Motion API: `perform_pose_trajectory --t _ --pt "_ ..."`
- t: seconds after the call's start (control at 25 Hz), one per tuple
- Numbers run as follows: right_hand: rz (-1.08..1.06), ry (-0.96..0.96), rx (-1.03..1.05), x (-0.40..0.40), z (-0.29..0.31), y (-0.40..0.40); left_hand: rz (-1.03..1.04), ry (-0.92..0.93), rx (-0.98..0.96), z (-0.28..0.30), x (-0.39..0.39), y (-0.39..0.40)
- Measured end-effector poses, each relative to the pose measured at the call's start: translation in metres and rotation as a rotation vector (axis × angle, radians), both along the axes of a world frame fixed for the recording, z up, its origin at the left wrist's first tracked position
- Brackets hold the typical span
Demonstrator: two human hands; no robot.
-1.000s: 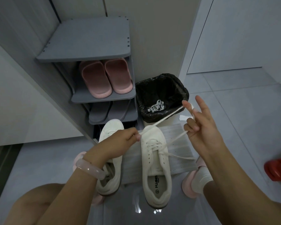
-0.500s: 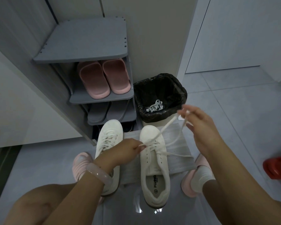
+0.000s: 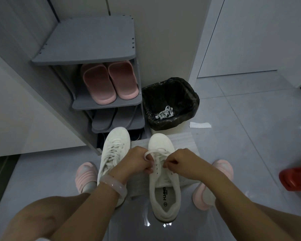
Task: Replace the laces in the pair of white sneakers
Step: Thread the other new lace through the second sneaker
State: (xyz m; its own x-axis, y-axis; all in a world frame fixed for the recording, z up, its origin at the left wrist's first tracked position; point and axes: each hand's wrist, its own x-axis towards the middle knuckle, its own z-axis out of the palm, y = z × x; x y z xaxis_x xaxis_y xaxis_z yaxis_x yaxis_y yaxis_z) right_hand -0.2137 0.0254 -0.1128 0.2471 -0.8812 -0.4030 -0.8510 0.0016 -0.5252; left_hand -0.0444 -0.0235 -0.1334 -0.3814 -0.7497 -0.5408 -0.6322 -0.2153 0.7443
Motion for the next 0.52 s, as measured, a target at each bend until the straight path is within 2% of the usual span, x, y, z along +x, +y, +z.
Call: perform_pose_trajectory --t 0.16,0.32,0.4,0.52 --pt "0.020 0.022 0.015 0.008 -0.018 0.004 -0.158 -0.117 -0.148 0.001 -0.002 0.000" --pt "-0.129 -0.152 0.013 0.012 -0.032 0.007 -0.248 -0.171 -0.335 -0.003 -0.007 0.006" --pt "-0.214 -0.221 0.067 0.013 -0.034 0.006 -0.104 -0.114 -0.291 -0.009 -0.008 0.009" --pt "-0.338 -0.314 0.115 0.016 -0.038 0.007 0.171 0.015 -0.059 -0.016 -0.006 0.014"
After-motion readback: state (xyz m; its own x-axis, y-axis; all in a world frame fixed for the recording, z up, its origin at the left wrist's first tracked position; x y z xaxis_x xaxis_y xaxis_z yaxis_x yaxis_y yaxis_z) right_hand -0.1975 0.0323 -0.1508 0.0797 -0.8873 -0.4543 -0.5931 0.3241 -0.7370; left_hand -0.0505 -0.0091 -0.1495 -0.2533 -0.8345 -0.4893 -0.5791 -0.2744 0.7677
